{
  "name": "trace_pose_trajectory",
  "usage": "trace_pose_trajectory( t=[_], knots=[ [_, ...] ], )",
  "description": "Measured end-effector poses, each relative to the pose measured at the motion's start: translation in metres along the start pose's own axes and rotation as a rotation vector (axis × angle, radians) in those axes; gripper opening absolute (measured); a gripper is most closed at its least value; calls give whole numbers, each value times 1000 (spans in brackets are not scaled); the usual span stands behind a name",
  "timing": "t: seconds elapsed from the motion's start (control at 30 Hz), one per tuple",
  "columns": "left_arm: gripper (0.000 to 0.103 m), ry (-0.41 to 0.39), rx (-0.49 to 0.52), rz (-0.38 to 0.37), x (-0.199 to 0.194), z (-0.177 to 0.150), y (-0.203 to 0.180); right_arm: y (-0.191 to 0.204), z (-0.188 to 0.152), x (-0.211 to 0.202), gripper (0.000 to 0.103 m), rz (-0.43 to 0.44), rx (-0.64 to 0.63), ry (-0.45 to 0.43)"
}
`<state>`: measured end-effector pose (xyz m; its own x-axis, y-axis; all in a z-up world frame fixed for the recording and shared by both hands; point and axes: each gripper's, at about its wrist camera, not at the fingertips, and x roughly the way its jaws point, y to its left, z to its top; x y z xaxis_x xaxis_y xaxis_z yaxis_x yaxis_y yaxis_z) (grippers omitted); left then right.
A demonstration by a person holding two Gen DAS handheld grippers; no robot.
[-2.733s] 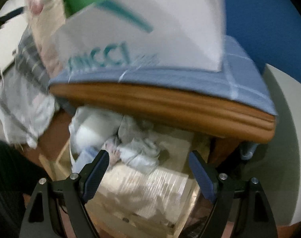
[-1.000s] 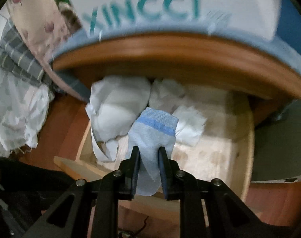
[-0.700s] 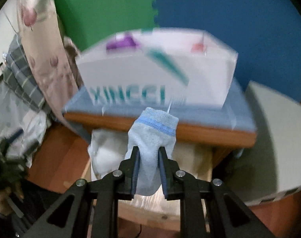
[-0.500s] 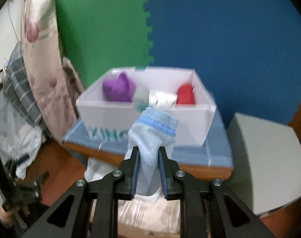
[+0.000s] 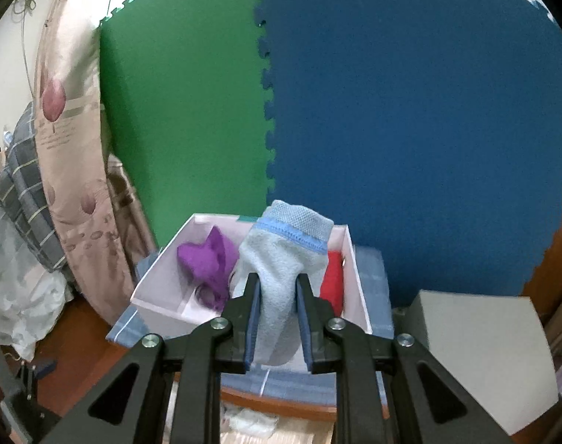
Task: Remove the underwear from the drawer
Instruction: 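Lift the light blue sock with the right tool over the shoe box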
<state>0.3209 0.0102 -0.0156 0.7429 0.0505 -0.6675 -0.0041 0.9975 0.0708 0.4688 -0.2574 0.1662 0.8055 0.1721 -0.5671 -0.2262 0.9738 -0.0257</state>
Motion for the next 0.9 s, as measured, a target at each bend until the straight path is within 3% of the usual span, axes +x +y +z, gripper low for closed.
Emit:
trace_pose_trajectory(
  t=[0.3, 0.9],
  knots=[
    [102, 9, -19, -25, 2, 0, 1, -6, 24, 51, 19, -72, -58, 49],
    [102, 67, -59, -64, 14, -2, 8, -16, -41, 165, 19, -122, -56, 236]
  ],
)
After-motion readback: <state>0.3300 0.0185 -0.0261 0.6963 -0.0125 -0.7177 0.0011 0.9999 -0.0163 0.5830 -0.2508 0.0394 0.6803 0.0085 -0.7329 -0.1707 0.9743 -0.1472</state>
